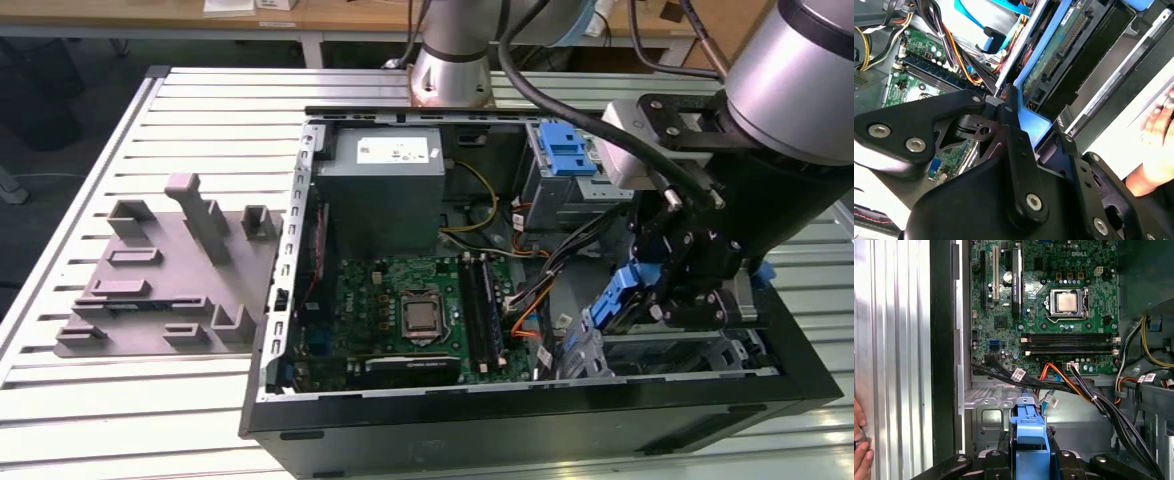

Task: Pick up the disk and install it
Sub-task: 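Insert the disk into the insertion slot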

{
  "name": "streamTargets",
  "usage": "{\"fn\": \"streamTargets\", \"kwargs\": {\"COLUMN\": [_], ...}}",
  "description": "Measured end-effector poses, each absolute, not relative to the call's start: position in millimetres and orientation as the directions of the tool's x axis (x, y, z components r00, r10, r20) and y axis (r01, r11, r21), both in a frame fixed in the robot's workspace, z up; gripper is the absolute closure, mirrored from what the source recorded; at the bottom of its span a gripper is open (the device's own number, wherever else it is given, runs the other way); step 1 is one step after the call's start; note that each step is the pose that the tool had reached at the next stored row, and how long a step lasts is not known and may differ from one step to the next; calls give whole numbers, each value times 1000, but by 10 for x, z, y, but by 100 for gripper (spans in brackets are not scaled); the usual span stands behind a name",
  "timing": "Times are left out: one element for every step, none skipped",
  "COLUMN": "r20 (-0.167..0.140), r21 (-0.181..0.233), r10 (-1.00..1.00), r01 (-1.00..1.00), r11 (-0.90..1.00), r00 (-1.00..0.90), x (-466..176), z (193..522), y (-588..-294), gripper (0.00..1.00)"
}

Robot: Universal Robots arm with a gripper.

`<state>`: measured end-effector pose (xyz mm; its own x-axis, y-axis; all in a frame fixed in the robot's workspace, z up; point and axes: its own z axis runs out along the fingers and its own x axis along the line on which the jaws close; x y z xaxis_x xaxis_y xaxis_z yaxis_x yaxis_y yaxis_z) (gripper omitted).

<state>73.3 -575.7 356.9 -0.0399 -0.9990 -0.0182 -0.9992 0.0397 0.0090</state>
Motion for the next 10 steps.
{"fn": "streamTargets", "kwargs": {"r20": [-18,-18,-18,-18,-19,-19,-18,-18,-18,-18], "r21": [9,9,9,9,9,9,9,9,9,9], "r10": [-999,-999,-999,-999,-999,-999,-999,-999,-999,-999], "r01": [-999,-999,-999,-999,-999,-999,-999,-999,-999,-999], "r11": [40,40,40,40,40,40,40,40,40,40], "r00": [-40,-40,-40,-40,-40,-40,-40,-40,-40,-40], "x": [733,733,733,733,733,733,733,733,733,733], "z": [3568,3569,3568,3565,3560,3551,3544,3534,3525,3523], "y": [-5757,-5758,-5757,-5757,-5757,-5758,-5758,-5757,-5757,-5757], "gripper": [62,62,62,56,56,56,56,56,56,56]}}
